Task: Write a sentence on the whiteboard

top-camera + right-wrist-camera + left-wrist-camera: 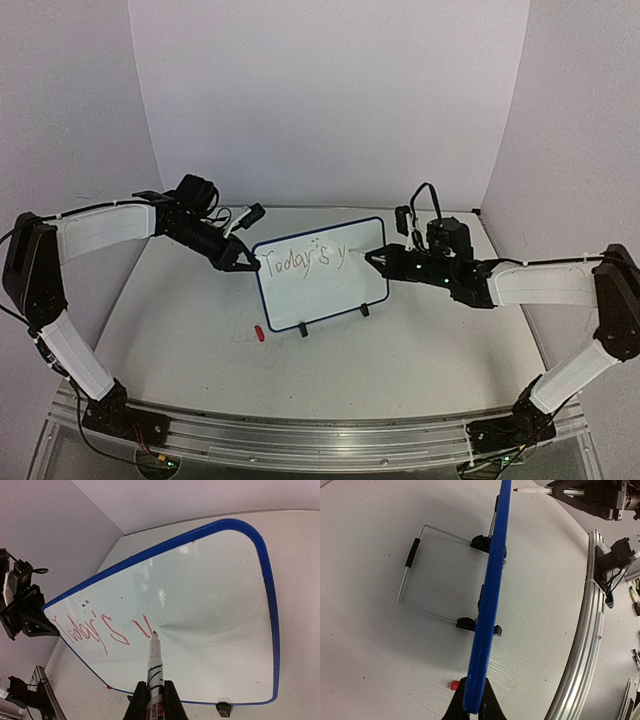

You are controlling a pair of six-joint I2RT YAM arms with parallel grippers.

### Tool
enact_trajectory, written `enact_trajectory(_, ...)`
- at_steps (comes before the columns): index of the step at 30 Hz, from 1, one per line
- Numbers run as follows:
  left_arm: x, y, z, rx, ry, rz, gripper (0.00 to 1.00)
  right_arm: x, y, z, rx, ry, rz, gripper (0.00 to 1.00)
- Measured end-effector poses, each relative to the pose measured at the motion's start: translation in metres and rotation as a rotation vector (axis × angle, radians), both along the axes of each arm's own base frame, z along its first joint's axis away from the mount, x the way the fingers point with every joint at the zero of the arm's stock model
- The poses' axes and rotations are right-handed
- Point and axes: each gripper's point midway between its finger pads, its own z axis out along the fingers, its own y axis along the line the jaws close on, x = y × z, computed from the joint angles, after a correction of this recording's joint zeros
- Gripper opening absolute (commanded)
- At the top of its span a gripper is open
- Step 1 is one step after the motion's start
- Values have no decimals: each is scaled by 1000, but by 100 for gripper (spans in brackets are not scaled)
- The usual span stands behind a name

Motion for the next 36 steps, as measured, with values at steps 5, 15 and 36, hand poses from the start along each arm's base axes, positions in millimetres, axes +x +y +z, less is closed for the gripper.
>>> enact_trajectory(5,0,0,0,0,0,0,0,5,-3,2,1,-5,-14,0)
enact_trajectory(15,0,0,0,0,0,1,0,12,1,2,-4,-10,-8,0)
enact_trajectory(36,0,0,0,-1,1,1,0,5,-1,-18,-41,28,12,0)
